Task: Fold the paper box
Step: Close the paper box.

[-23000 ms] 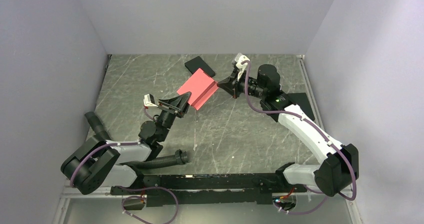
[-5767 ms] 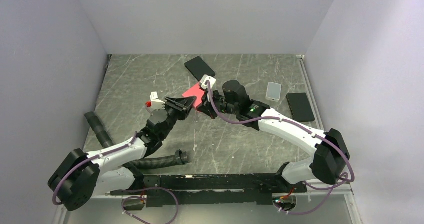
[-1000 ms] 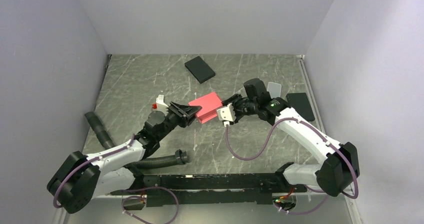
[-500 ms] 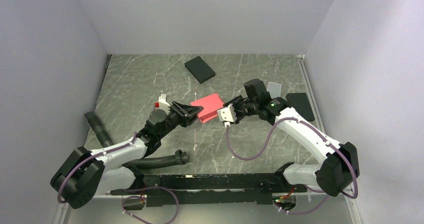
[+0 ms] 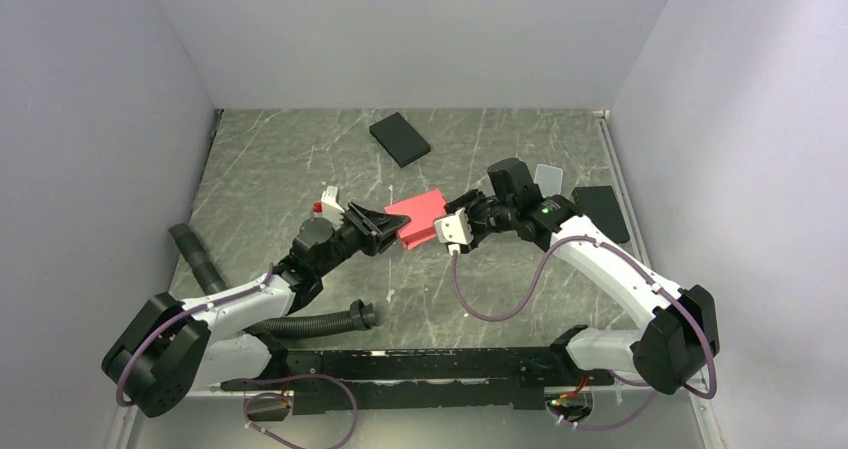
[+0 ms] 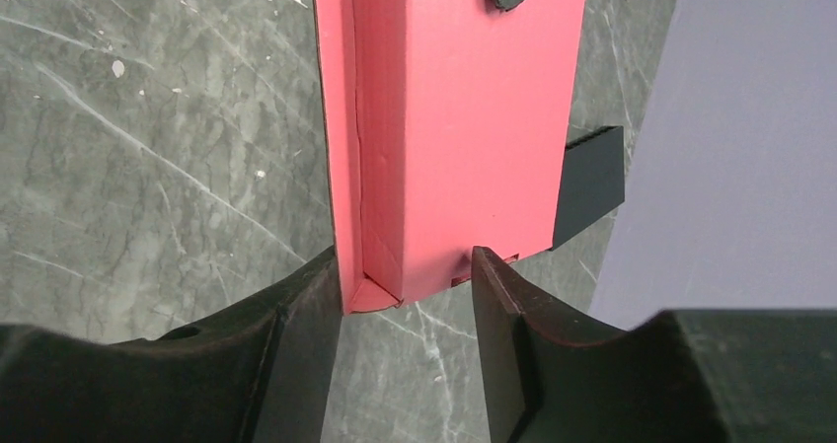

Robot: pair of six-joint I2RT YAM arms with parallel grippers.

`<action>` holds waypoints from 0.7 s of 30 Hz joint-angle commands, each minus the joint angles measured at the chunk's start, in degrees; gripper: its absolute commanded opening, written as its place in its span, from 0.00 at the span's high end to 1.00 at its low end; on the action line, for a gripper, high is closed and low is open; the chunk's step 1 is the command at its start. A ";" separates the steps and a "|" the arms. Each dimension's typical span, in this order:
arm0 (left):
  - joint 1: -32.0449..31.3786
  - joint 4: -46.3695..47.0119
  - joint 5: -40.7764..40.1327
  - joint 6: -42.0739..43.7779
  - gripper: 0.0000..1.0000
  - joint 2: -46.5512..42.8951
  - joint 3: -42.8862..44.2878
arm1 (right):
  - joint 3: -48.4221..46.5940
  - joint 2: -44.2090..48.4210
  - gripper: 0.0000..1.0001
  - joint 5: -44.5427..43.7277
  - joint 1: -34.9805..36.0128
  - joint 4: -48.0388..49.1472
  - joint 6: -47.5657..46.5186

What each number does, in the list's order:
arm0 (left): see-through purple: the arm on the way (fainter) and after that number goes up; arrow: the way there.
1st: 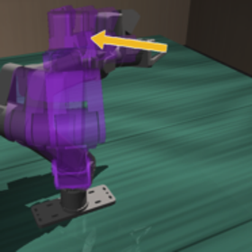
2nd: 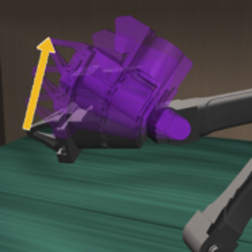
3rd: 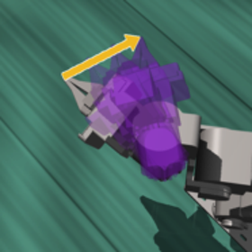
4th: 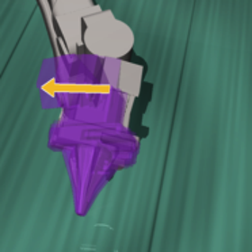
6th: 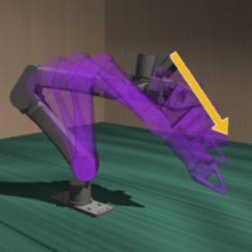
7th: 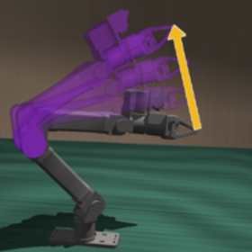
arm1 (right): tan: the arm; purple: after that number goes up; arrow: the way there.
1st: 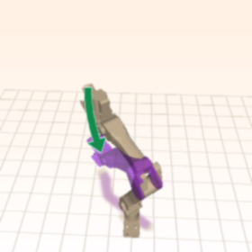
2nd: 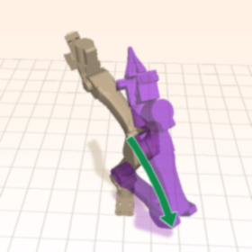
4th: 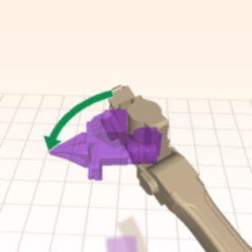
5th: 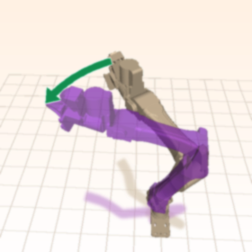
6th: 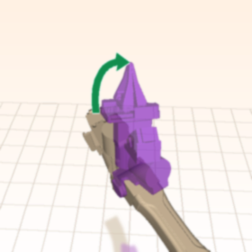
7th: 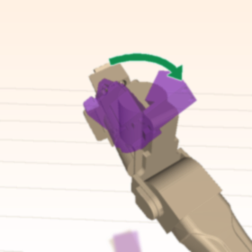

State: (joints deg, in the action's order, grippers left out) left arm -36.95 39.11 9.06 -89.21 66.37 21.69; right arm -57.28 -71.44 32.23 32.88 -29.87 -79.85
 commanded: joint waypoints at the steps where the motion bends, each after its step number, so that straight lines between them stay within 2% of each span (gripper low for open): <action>1: 0.01 2.88 2.51 1.14 1.00 -2.03 1.45 | -0.31 2.47 0.45 2.64 -0.17 2.72 0.86; 14: 1.18 2.78 1.39 0.79 1.00 -3.95 -0.21 | -0.03 7.80 0.29 7.48 -2.41 -2.61 4.01; 17: 1.35 2.67 1.55 0.97 1.00 -4.26 -0.21 | 0.06 8.36 0.30 7.09 -3.51 -2.45 5.39; 21: 1.52 2.76 1.64 1.12 1.00 -4.87 -0.42 | 0.84 8.76 0.36 7.31 -4.27 -2.08 7.34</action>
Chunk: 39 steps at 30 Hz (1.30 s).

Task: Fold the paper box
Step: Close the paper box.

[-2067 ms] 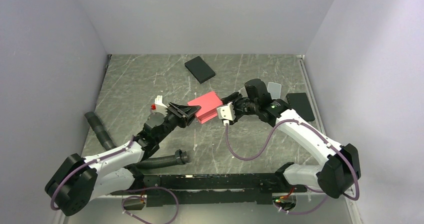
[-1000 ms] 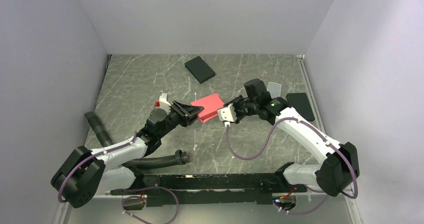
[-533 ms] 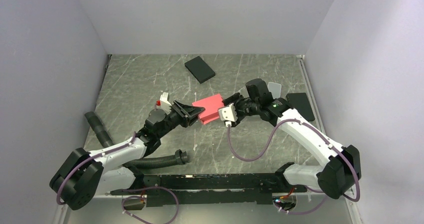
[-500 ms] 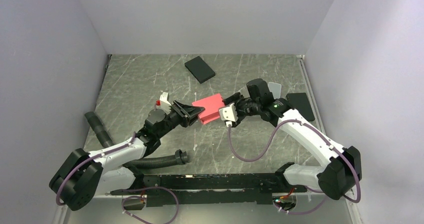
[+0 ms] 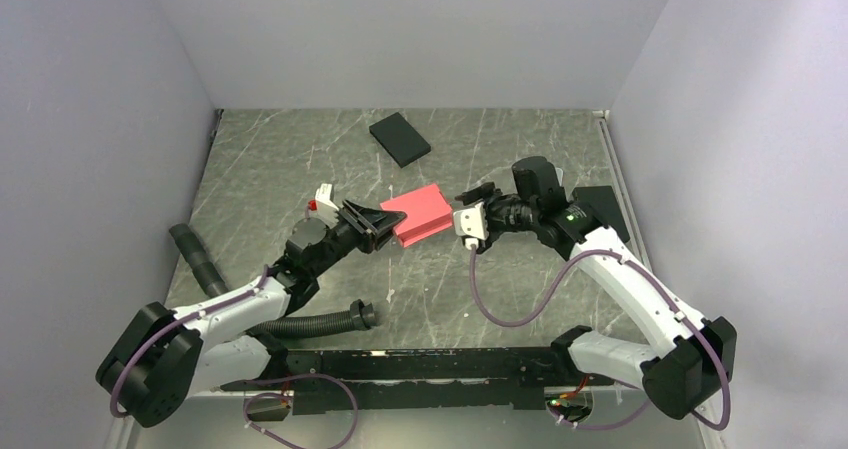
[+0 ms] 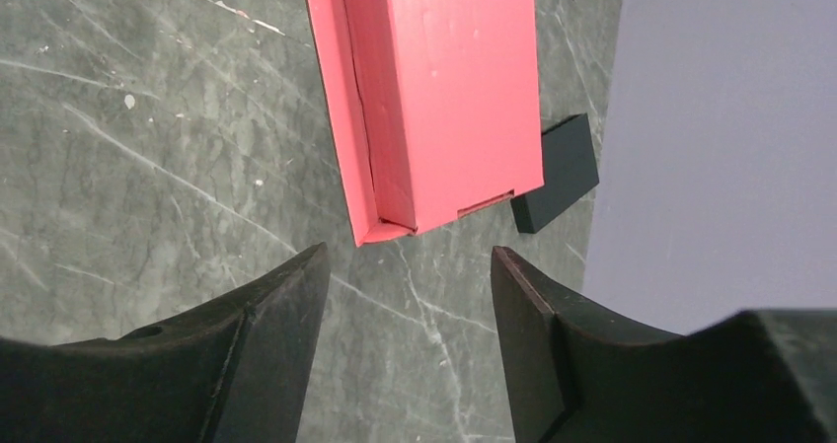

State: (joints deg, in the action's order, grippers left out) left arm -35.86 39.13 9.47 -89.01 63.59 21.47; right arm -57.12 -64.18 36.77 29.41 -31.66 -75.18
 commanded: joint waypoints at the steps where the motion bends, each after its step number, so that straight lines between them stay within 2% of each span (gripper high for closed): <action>1: 0.53 2.67 1.31 0.94 1.00 -2.22 -0.20 | 1.47 1.44 0.38 2.80 -0.86 0.06 3.08; 10: 0.79 3.01 1.41 0.63 1.00 -2.60 -0.31 | 3.34 0.35 0.52 2.55 -0.84 3.48 7.87; 14: 0.79 3.07 1.51 0.52 1.00 -2.36 -0.26 | 3.68 0.02 0.61 2.34 -0.77 6.78 11.01; 24: 0.79 5.74 2.54 -0.66 1.00 -0.85 -0.43 | 4.17 -1.04 0.72 1.43 0.18 9.15 13.52; 31: 0.83 4.50 3.14 -0.25 1.00 -0.93 -0.33 | 3.54 -0.91 0.88 0.18 0.44 9.43 14.31; 33: 0.79 4.38 3.37 -0.20 1.00 -0.65 -0.29 | 3.59 -0.76 0.99 -0.22 0.47 9.43 14.24; 39: 0.79 5.64 6.40 0.08 1.00 2.03 0.89 | 3.43 -0.64 1.00 -0.19 0.47 10.31 15.39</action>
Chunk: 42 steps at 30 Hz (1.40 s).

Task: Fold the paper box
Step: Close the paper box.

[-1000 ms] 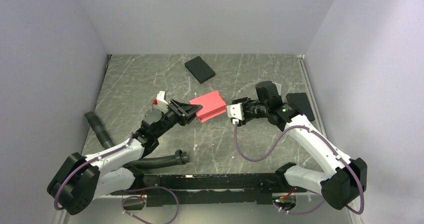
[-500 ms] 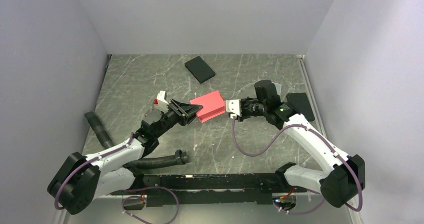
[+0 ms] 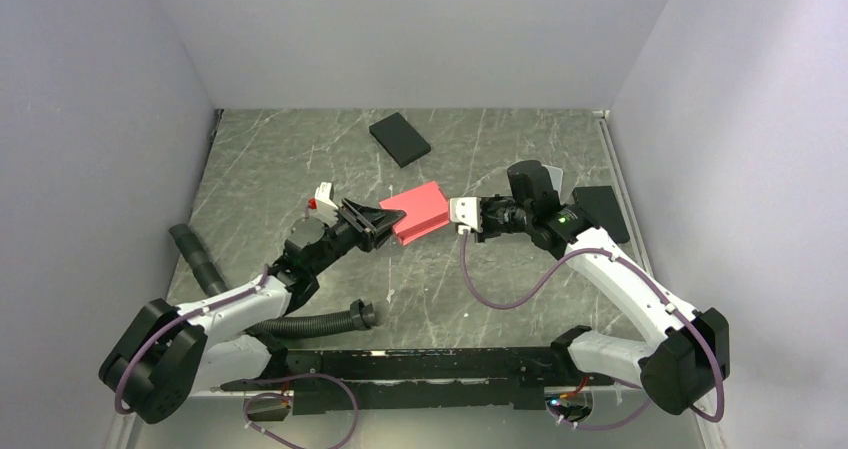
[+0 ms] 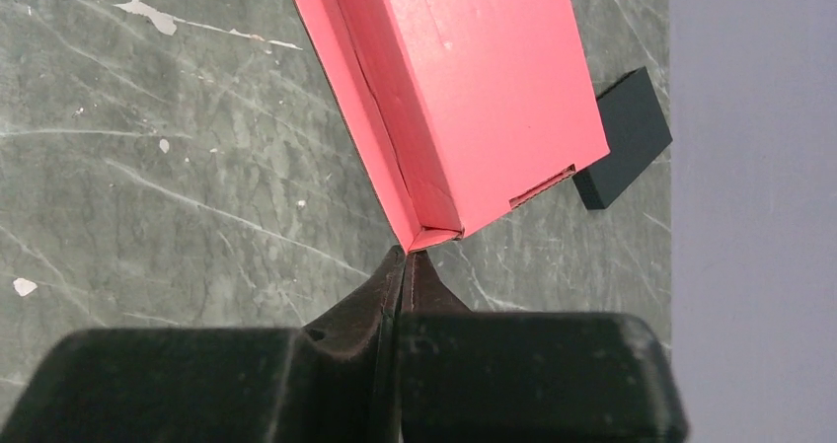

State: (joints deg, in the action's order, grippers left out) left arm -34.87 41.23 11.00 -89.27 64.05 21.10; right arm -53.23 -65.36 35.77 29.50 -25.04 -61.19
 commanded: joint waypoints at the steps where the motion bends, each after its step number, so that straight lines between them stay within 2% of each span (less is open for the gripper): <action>1: -0.15 3.97 5.23 0.27 1.00 1.93 1.31 | -0.49 0.54 1.00 0.75 0.39 4.09 1.95; 13: -0.20 4.60 7.32 1.08 1.00 2.97 2.09 | -0.76 0.26 1.00 -1.90 0.39 9.72 12.51; 18: -0.20 6.54 9.63 1.12 1.00 5.24 2.84 | -0.16 0.54 1.00 -2.56 0.39 10.78 12.25; 29: -0.17 9.82 15.32 3.32 1.00 8.72 5.96 | -3.19 -2.58 1.00 0.94 0.39 2.99 9.27; 33: -0.15 7.54 17.45 5.16 1.00 8.34 7.75 | -4.94 -4.46 1.00 -2.85 0.38 3.81 12.59; 38: -0.12 4.05 18.61 6.85 1.00 8.38 8.50 | -4.71 -2.21 1.00 -5.40 0.23 8.76 18.43; 42: -0.11 4.85 20.55 7.12 1.00 10.10 8.72 | -4.60 -1.74 1.00 -5.24 0.21 9.67 19.37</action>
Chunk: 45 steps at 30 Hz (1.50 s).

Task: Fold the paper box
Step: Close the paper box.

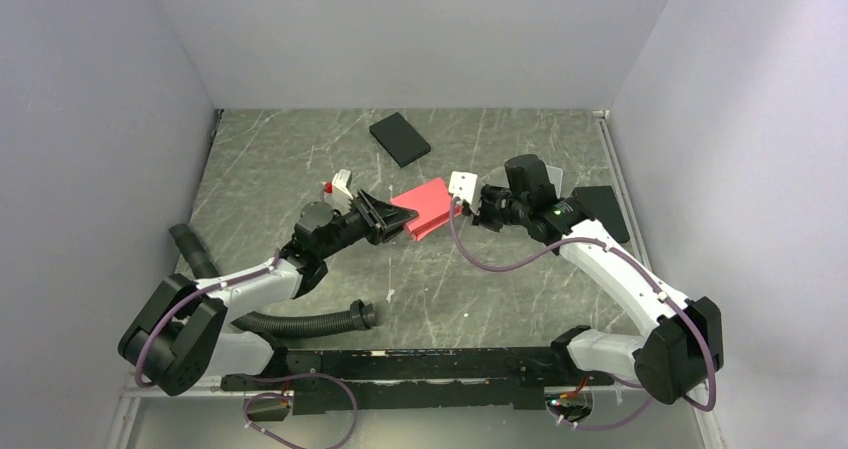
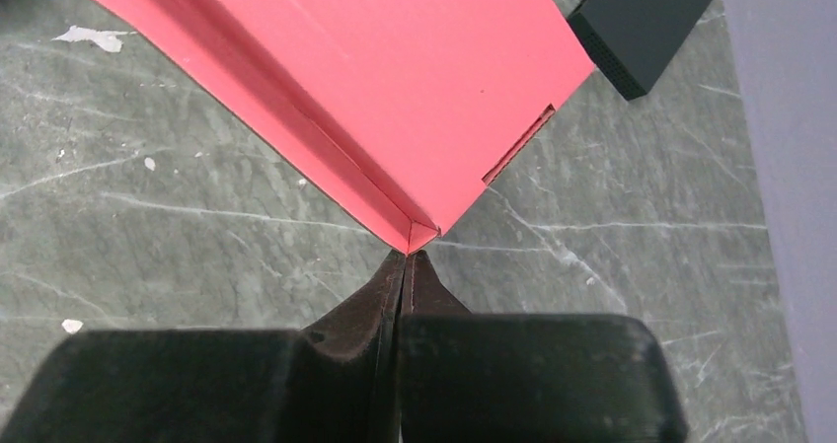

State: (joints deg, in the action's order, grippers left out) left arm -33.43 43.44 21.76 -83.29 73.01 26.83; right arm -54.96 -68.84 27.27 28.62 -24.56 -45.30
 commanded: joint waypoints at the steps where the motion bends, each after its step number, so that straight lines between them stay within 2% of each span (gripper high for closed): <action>1: -1.55 2.49 10.39 1.50 1.00 1.51 3.30 | -2.87 1.61 1.00 3.65 1.09 9.03 3.46; 5: -1.47 0.19 12.05 3.25 1.00 2.21 4.51 | -2.70 1.87 0.98 4.19 1.06 8.42 1.93; 10: -0.73 -1.08 13.88 4.11 1.00 2.12 5.11 | -1.10 3.52 0.76 4.81 1.09 8.23 -1.50; 18: -0.05 -3.98 17.08 5.92 1.00 1.67 6.08 | 0.44 5.57 0.57 4.05 1.09 7.03 -9.34; 24: 0.33 -7.54 20.16 7.97 1.00 2.19 7.42 | -0.31 6.12 0.42 4.57 1.09 1.81 -17.71; 26: 0.31 -8.99 21.37 8.90 1.00 2.45 8.13 | -0.68 6.31 0.34 5.16 1.15 0.74 -19.09; 35: 0.30 -14.13 26.05 12.78 1.00 4.62 11.33 | -2.17 4.23 0.08 7.40 1.74 -1.00 -22.19; 38: 0.30 -14.99 27.01 13.68 1.00 5.06 11.87 | -2.17 3.62 0.01 7.41 1.93 -0.38 -21.77; 45: 0.21 -18.78 29.35 17.19 1.00 5.41 13.86 | -3.74 0.89 0.00 8.04 1.96 0.17 -18.60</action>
State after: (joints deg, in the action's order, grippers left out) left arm -32.14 26.79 43.75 -69.56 78.39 37.80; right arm -54.33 -66.70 32.73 30.22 -30.15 -65.28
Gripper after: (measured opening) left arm 0.334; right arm 0.993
